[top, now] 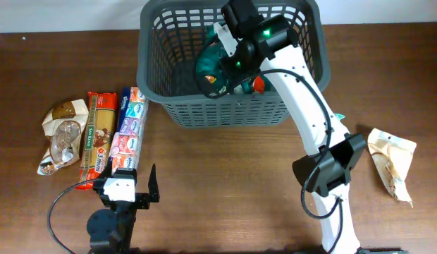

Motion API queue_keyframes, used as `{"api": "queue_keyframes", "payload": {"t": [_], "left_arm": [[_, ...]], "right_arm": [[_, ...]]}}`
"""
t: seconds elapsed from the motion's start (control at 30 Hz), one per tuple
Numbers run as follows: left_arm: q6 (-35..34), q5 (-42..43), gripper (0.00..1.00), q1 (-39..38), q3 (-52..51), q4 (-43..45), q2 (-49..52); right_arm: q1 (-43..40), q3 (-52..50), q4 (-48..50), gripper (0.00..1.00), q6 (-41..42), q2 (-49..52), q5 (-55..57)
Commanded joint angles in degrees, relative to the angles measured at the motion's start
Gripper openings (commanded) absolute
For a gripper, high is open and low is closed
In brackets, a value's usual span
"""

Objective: Pack container
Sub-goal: 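Carry the Nescafe bag over the basket and release it, then grasp the tan paper snack bag with the right gripper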

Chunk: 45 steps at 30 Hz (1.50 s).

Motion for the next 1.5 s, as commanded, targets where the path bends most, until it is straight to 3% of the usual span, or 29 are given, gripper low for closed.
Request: {"api": "queue_keyframes", "payload": {"t": [0.0,0.1,0.2,0.37,0.47,0.57,0.73,0.87,1.07,1.27,1.47], "left_arm": [[-0.7,0.6,0.99,0.0,-0.3,0.2,-0.5],[-0.7,0.6,0.99,0.0,-0.3,0.2,-0.5],[-0.7,0.6,0.99,0.0,-0.3,0.2,-0.5],[-0.7,0.6,0.99,0.0,-0.3,0.2,-0.5],[-0.7,0.6,0.99,0.0,-0.3,0.2,-0.5],[-0.7,0.6,0.99,0.0,-0.3,0.2,-0.5],[-0.7,0.6,0.99,0.0,-0.3,0.2,-0.5],[-0.7,0.6,0.99,0.0,-0.3,0.2,-0.5],[-0.7,0.6,0.99,0.0,-0.3,0.2,-0.5],[-0.7,0.6,0.99,0.0,-0.3,0.2,-0.5],[-0.7,0.6,0.99,0.0,-0.3,0.2,-0.5]], "right_arm": [[0.5,2.3,1.1,0.45,-0.3,-4.5,1.0],[0.4,4.0,0.3,0.45,-0.3,-7.8,4.9],[-0.3,4.8,-0.4,0.58,-0.3,-13.0,9.3],[-4.9,4.8,-1.8,0.59,-0.3,-22.7,15.8],[-12.8,3.8,-2.6,0.61,-0.2,-27.9,15.6],[-25.7,-1.5,-1.5,0.62,1.1,-32.2,15.4],[-47.8,-20.7,4.7,0.68,4.5,-36.0,7.3],[-56.7,-35.8,7.6,0.68,4.5,-35.0,-1.5],[-58.1,-52.5,3.5,0.76,4.5,-34.3,0.1],[-57.9,-60.6,3.0,0.74,4.5,-34.3,8.0],[-57.9,-68.5,8.5,0.74,4.5,-34.3,15.1]]}}
